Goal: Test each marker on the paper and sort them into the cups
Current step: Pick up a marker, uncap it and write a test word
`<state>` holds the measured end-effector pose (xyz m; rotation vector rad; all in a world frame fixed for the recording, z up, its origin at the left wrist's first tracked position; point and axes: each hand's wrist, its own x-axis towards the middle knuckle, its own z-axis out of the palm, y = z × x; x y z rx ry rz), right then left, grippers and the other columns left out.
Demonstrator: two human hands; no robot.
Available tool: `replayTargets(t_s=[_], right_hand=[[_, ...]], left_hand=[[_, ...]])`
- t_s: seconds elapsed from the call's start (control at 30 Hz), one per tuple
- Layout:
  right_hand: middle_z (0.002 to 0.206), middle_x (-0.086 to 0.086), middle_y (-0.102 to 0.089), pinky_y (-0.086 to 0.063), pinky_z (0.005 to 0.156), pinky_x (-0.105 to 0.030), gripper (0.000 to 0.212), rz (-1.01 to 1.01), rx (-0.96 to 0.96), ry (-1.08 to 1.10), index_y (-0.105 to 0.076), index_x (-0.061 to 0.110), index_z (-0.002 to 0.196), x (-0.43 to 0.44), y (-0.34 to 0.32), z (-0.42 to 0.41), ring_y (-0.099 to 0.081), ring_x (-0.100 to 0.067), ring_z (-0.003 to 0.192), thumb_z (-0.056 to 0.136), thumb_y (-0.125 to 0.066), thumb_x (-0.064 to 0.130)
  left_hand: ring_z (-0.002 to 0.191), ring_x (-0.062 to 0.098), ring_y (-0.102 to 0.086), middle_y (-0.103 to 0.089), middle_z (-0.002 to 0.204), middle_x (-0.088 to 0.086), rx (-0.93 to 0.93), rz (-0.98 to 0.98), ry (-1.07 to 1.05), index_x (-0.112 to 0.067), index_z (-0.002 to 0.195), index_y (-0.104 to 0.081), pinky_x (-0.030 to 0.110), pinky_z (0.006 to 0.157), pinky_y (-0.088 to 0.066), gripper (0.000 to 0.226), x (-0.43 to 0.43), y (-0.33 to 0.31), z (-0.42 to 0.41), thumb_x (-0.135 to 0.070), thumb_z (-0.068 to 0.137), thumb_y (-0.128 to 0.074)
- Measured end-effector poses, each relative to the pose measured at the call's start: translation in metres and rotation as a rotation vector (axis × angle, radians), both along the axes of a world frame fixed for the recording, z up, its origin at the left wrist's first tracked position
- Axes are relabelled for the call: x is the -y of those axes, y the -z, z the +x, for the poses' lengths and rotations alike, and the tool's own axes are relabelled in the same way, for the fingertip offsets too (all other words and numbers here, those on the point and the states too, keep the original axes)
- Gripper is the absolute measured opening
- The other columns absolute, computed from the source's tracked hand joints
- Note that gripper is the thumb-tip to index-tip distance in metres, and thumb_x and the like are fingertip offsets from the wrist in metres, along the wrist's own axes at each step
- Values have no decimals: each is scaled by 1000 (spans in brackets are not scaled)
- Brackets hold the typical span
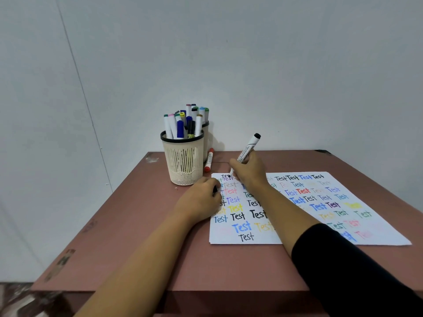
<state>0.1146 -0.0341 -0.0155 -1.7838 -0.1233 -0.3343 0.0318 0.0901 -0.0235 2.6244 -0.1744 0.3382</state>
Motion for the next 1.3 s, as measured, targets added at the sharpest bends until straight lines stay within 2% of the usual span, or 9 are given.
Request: replayTargets(t_s=[0.1,0.3,0.43,0.63,0.83,0.93,1.07,1.2,1.3], right_hand=[[63,-8,-60,-40,40,-19,17,14,-19,0,-45,14,72,1,-1,-1,-54,-14,48,80,-59,11],[69,-13,-62,-45,58,-33,19,12,10,68,-44,17,70,0,2,4,-55,-22,57,77,-61,15],[60,-3,-54,-43,55,-31,21,-16,22,40,-41,18,69,0,1,3,-49,-18,53,78,-60,16],[73,-14,-59,-43,50,-27,18,76,-17,32,-44,16,72,2,1,4,-53,-16,50,80,-59,13],[71,-8,-55,-43,59,-31,22,-19,22,79,-40,20,70,0,1,3,-51,-21,60,79,-60,17],[74,-13,-62,-45,53,-28,13,127,-37,71,-45,16,76,4,-2,4,-54,-19,57,80,-58,14],[61,-6,-59,-45,49,-23,9,429,-116,-19,-48,12,82,9,-9,1,-54,-13,51,84,-53,4],[65,-5,-56,-47,53,-26,12,537,-95,-75,-49,14,84,12,-20,-3,-53,-14,55,85,-52,2],[72,-6,-55,-49,54,-24,14,572,-101,-123,-50,15,85,15,-34,-5,-53,-13,56,86,-52,1]], left_hand=[[112,16,-49,-49,127,4,1,7,-4,-14,123,-53,20,87,-34,32,0,0,0,-20,94,-43],[113,17,-48,-48,128,4,-6,1,-4,-14,123,-53,22,89,-34,32,0,1,1,-20,93,-44],[112,17,-48,-48,128,4,3,5,-2,-14,123,-53,21,88,-34,32,-1,1,1,-21,94,-43],[112,17,-48,-48,128,4,11,4,-1,-15,123,-53,22,90,-35,32,-1,2,1,-21,94,-43],[111,17,-48,-49,126,5,19,-1,0,-13,122,-54,21,87,-34,30,-1,2,2,-21,94,-44],[109,17,-49,-51,124,5,42,-16,-11,-12,121,-55,18,82,-33,30,-2,2,3,-21,94,-45],[105,21,-51,-55,115,10,157,-70,-27,-8,116,-58,15,75,-29,27,0,0,2,-20,94,-48],[98,22,-54,-60,105,8,265,-89,-24,-13,110,-60,33,85,-43,22,-1,-2,-1,-24,93,-49],[92,21,-54,-62,100,7,289,-107,-4,-14,109,-58,34,79,-44,21,-1,-4,-3,-25,94,-49]])
